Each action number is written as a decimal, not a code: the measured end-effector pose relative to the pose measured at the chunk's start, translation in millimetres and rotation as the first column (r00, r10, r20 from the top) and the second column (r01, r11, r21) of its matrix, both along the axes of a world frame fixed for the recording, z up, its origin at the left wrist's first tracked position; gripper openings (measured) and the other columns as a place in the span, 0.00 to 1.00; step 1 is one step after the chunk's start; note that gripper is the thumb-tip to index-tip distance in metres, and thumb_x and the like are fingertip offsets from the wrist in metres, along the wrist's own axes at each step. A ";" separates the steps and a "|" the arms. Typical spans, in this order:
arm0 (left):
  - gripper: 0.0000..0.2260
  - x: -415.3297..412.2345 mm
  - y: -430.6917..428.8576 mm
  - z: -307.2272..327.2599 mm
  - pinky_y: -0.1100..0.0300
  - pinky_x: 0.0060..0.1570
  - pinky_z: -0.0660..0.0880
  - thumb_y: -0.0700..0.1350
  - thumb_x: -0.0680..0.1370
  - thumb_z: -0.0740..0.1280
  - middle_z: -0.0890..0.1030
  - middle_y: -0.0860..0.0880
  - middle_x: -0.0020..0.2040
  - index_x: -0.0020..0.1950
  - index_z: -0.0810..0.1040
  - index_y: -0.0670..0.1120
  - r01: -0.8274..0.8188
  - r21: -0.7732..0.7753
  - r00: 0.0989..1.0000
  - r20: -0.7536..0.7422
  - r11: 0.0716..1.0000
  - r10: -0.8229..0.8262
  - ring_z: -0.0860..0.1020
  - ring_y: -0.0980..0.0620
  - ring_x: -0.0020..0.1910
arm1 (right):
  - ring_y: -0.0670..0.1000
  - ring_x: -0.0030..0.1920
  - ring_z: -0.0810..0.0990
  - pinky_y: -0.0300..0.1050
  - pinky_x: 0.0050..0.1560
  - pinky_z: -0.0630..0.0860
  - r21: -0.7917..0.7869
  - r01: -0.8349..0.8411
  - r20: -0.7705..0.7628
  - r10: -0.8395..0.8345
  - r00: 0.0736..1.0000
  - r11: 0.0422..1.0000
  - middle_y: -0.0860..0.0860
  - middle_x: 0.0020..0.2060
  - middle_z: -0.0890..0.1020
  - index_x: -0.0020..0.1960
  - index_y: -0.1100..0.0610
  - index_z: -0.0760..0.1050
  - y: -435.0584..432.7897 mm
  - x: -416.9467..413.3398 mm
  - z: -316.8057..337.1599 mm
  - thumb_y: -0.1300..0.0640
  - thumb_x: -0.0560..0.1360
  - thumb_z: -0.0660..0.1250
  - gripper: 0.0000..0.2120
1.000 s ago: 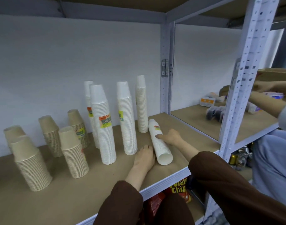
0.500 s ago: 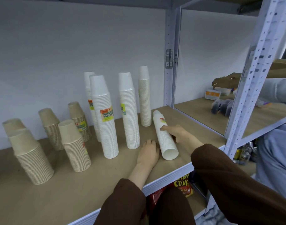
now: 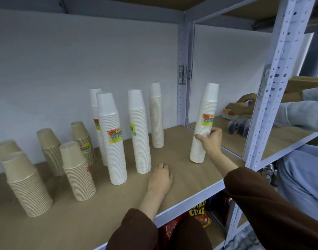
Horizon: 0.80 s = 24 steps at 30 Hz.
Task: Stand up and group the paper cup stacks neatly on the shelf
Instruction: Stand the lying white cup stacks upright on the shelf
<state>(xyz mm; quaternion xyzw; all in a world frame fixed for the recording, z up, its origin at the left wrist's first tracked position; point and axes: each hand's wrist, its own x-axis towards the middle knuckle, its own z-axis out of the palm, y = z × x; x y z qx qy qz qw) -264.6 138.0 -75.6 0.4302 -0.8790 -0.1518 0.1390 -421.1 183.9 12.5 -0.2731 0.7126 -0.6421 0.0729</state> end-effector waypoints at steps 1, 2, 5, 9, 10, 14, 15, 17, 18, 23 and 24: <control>0.17 0.0 0.0 -0.1 0.54 0.62 0.67 0.42 0.80 0.52 0.70 0.41 0.66 0.67 0.68 0.38 0.002 0.004 1.000 -0.001 1.000 -0.002 0.71 0.44 0.63 | 0.57 0.50 0.80 0.43 0.46 0.73 0.004 0.003 -0.003 -0.003 1.000 1.000 0.62 0.51 0.80 0.50 0.69 0.73 -0.8 -0.6 -1.5 0.68 0.64 0.74 0.17; 0.17 0.0 0.1 0.0 0.54 0.63 0.67 0.42 0.80 0.52 0.69 0.41 0.67 0.67 0.67 0.38 0.004 0.007 1.000 -0.002 1.000 -0.004 0.70 0.44 0.64 | 0.56 0.51 0.79 0.43 0.47 0.73 0.007 0.003 -0.008 -0.003 1.000 1.000 0.61 0.52 0.79 0.51 0.68 0.72 -2.6 -1.2 -3.0 0.67 0.65 0.75 0.18; 0.17 0.2 0.3 0.3 0.54 0.63 0.67 0.42 0.80 0.52 0.69 0.42 0.68 0.67 0.67 0.39 0.005 0.012 1.000 -0.002 1.000 -0.005 0.70 0.44 0.64 | 0.53 0.50 0.75 0.43 0.48 0.70 0.042 -0.023 -0.045 0.025 0.999 0.999 0.58 0.51 0.75 0.46 0.62 0.69 -6.3 2.3 -3.1 0.67 0.66 0.74 0.15; 0.17 0.3 -0.2 0.3 0.54 0.63 0.67 0.42 0.80 0.52 0.69 0.42 0.68 0.67 0.67 0.39 0.004 0.008 1.000 0.006 1.000 -0.004 0.70 0.44 0.64 | 0.59 0.58 0.74 0.47 0.52 0.71 0.061 -0.019 -0.096 0.025 0.995 0.998 0.62 0.58 0.72 0.58 0.67 0.66 -12.8 4.0 -10.3 0.64 0.66 0.74 0.26; 0.17 0.4 -0.2 0.4 0.55 0.63 0.67 0.42 0.80 0.52 0.69 0.42 0.67 0.67 0.67 0.39 0.004 0.006 1.000 0.007 1.000 -0.004 0.70 0.44 0.64 | 0.59 0.58 0.74 0.48 0.54 0.71 0.057 -0.012 -0.102 0.018 0.995 0.998 0.62 0.59 0.71 0.59 0.67 0.65 -13.4 4.2 -12.5 0.64 0.66 0.74 0.26; 0.17 0.6 0.0 0.8 0.54 0.63 0.67 0.42 0.80 0.52 0.68 0.42 0.68 0.67 0.67 0.39 0.002 0.005 1.000 0.012 1.000 -0.002 0.70 0.44 0.64 | 0.59 0.59 0.73 0.49 0.58 0.71 0.061 -0.006 -0.123 0.014 0.992 0.998 0.62 0.60 0.70 0.60 0.66 0.65 -11.9 4.7 -16.6 0.63 0.67 0.74 0.27; 0.17 0.8 0.2 1.1 0.54 0.63 0.67 0.42 0.81 0.52 0.68 0.42 0.68 0.67 0.67 0.39 0.001 0.004 1.000 0.013 1.000 -0.001 0.70 0.44 0.64 | 0.59 0.59 0.73 0.50 0.58 0.71 0.064 -0.005 -0.126 0.013 0.992 0.998 0.61 0.60 0.70 0.60 0.66 0.65 -11.3 4.8 -17.4 0.63 0.67 0.74 0.27; 0.17 1.1 0.6 1.8 0.54 0.63 0.67 0.42 0.81 0.51 0.68 0.42 0.68 0.67 0.67 0.39 0.000 0.003 1.000 0.013 1.000 -0.001 0.70 0.44 0.64 | 0.59 0.60 0.73 0.50 0.58 0.71 0.063 -0.006 -0.125 0.014 0.992 0.998 0.61 0.60 0.70 0.61 0.66 0.65 -10.5 4.7 -18.2 0.63 0.67 0.74 0.28; 0.17 1.2 0.6 2.1 0.54 0.63 0.67 0.42 0.81 0.51 0.68 0.42 0.68 0.67 0.67 0.39 0.001 0.003 1.000 0.014 1.000 -0.001 0.70 0.44 0.64 | 0.59 0.60 0.73 0.49 0.58 0.71 0.062 -0.008 -0.123 0.016 0.992 0.998 0.61 0.61 0.70 0.61 0.66 0.65 -9.8 5.0 -17.7 0.62 0.67 0.75 0.28; 0.17 1.3 1.3 3.3 0.54 0.63 0.67 0.42 0.80 0.52 0.69 0.41 0.67 0.66 0.68 0.38 0.001 -0.007 1.000 0.023 1.000 -0.001 0.70 0.44 0.64 | 0.59 0.60 0.74 0.50 0.59 0.71 0.075 -0.026 -0.125 0.036 0.992 0.997 0.61 0.61 0.72 0.61 0.66 0.66 -6.6 6.2 -13.1 0.60 0.66 0.76 0.29; 0.17 1.5 1.5 3.5 0.54 0.62 0.68 0.42 0.80 0.52 0.70 0.41 0.66 0.66 0.68 0.38 0.001 -0.012 1.000 0.025 1.000 -0.001 0.71 0.44 0.64 | 0.59 0.60 0.74 0.50 0.59 0.71 0.075 -0.025 -0.133 0.035 0.991 0.997 0.61 0.61 0.72 0.61 0.66 0.67 -5.9 6.1 -11.6 0.60 0.66 0.76 0.29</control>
